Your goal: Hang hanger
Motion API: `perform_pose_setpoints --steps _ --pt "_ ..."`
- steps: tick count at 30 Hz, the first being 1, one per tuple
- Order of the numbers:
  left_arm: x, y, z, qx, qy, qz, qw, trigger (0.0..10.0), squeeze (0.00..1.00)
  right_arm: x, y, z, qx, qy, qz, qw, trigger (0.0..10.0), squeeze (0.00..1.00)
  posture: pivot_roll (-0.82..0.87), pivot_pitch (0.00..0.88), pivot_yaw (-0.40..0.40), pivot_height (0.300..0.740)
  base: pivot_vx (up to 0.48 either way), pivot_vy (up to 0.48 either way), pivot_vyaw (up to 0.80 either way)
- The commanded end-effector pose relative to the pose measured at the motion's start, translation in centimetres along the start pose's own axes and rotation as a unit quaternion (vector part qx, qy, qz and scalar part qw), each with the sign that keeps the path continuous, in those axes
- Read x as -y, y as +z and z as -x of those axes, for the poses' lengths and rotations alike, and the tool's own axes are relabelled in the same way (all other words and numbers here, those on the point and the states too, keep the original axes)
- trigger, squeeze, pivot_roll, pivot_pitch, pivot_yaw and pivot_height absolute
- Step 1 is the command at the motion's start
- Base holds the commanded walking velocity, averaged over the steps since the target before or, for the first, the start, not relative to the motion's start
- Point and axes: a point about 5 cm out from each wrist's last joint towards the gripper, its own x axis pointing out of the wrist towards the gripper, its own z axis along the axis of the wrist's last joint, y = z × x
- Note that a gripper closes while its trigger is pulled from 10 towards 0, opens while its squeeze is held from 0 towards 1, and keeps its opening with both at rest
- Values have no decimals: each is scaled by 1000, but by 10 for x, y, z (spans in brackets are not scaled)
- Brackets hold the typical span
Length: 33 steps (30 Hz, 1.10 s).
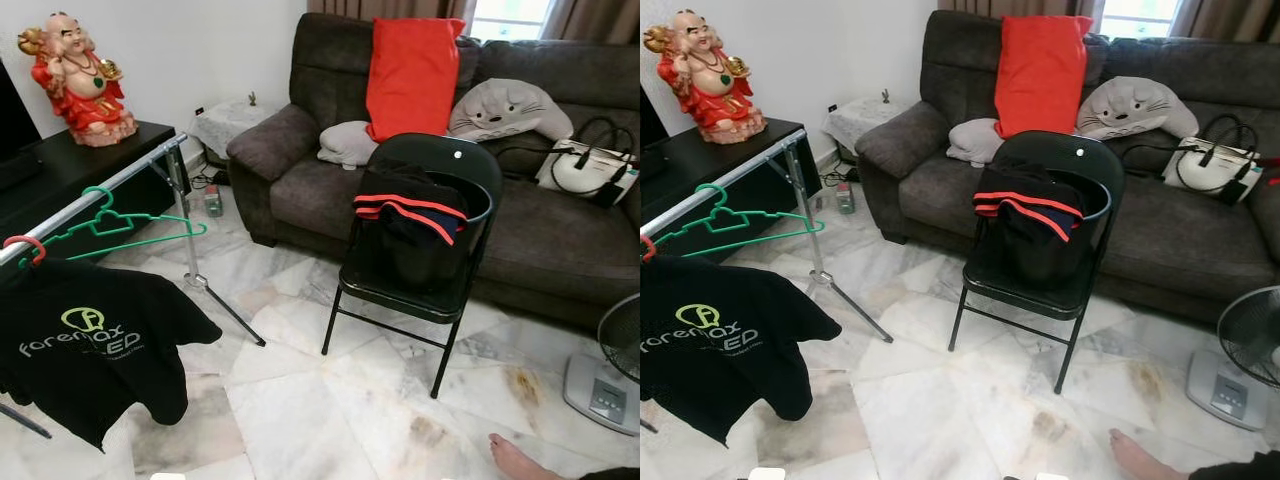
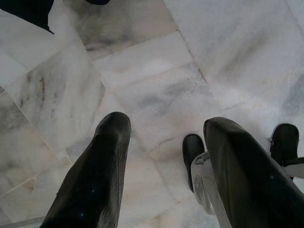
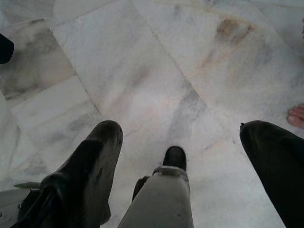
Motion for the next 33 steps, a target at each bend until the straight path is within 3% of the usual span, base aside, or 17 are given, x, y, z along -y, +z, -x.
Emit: perform_pose_setpoints --steps 1,25,33 --pt "-2 -6 1 -10 2 7 1000 10000 0 -2 3 -1 10 2 -7 1000 10000 0 58 0 21 740 386 0 0" --pt "-6 -6 1 -11 4 17 1000 10000 0 0 2 0 12 -6 0 1000 10000 0 48 0 17 740 393 0 0" --pt "-5 -4 1 -10 2 17 1000 10000 0 1 1 0 8 -9 4 1000 10000 0 37 0 21 740 397 0 -722"
